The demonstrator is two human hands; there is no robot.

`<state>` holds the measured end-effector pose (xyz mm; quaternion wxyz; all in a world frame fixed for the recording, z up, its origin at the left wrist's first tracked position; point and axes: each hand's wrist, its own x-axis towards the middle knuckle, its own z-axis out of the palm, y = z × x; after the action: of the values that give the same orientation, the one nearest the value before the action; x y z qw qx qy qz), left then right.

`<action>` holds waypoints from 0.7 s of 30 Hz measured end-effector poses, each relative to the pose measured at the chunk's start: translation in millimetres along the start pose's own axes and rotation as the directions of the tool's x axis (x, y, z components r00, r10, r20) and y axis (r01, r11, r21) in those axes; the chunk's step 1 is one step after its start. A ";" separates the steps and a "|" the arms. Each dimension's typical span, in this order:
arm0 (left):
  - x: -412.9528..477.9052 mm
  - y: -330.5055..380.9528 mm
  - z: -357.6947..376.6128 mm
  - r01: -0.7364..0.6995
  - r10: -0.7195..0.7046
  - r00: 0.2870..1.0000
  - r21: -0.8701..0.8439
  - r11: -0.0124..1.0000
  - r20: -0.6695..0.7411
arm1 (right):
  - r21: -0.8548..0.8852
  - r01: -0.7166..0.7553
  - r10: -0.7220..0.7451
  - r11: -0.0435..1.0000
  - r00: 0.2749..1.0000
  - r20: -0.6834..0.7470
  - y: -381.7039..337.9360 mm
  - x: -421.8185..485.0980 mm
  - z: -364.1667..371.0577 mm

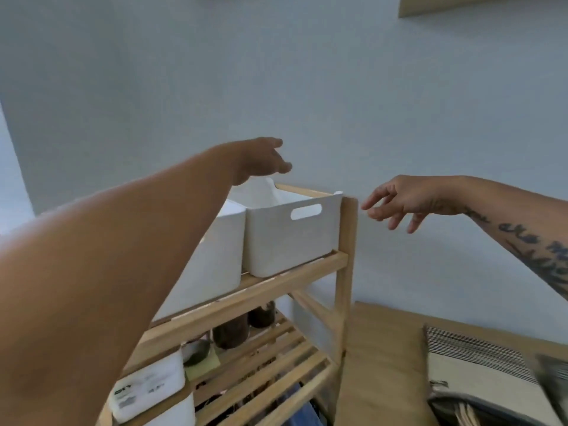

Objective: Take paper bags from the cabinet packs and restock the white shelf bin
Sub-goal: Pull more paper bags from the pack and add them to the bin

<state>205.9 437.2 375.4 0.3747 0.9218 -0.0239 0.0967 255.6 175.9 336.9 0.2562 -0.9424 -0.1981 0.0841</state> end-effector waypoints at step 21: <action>10.5 -30.3 327.0 0.035 0.026 0.850 -0.106 0.994 0.526 | 0.297 -0.373 0.416 0.879 0.904 -0.096 247.4 -102.6 107.9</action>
<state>272.2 231.9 127.6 0.4048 0.8908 -0.1287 -0.1616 216.1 -13.9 122.9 0.3749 -0.9224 0.0326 0.0867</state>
